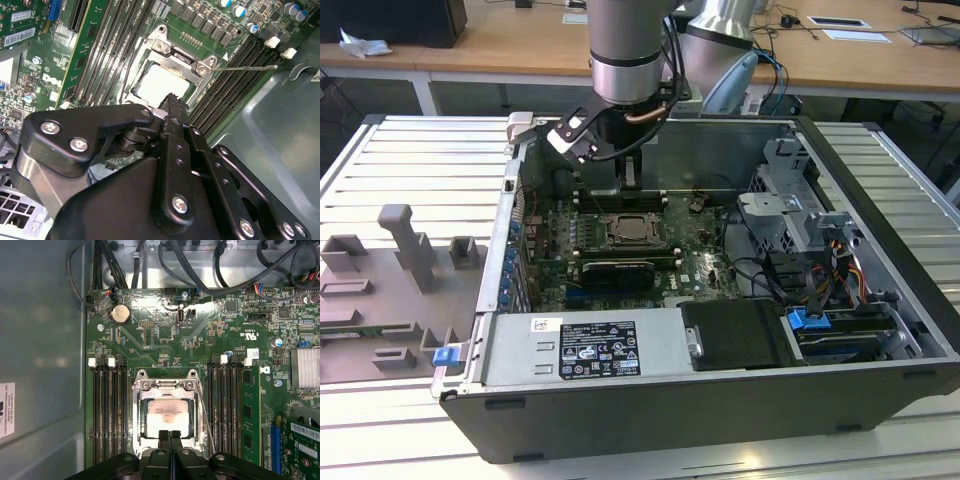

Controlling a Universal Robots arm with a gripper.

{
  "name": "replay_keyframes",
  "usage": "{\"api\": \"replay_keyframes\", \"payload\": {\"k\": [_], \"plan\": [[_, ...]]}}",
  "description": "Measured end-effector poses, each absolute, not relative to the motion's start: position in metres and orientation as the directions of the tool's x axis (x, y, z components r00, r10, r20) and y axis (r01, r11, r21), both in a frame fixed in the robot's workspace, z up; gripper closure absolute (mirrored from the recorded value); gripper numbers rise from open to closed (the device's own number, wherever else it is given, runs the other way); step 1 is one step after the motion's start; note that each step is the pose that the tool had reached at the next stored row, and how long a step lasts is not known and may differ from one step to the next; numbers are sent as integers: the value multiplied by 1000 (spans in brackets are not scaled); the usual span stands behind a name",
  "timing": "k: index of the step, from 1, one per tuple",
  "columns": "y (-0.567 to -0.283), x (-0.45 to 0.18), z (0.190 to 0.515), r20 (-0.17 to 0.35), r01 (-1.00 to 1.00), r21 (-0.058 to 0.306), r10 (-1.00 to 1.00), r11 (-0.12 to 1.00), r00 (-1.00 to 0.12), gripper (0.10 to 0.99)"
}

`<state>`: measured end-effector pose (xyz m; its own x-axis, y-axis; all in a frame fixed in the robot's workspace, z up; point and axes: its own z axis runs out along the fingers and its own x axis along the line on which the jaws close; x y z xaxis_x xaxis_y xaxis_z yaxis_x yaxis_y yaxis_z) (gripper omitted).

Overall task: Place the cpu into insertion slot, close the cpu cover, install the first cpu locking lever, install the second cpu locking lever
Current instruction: 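Install the first cpu locking lever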

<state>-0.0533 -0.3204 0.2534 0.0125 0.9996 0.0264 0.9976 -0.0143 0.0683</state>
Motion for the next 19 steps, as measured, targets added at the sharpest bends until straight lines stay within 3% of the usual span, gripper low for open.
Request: {"api": "replay_keyframes", "payload": {"k": [19], "plan": [[-320, -53, 273, 25, 998, 68, 1000, -14, 13, 980]]}}
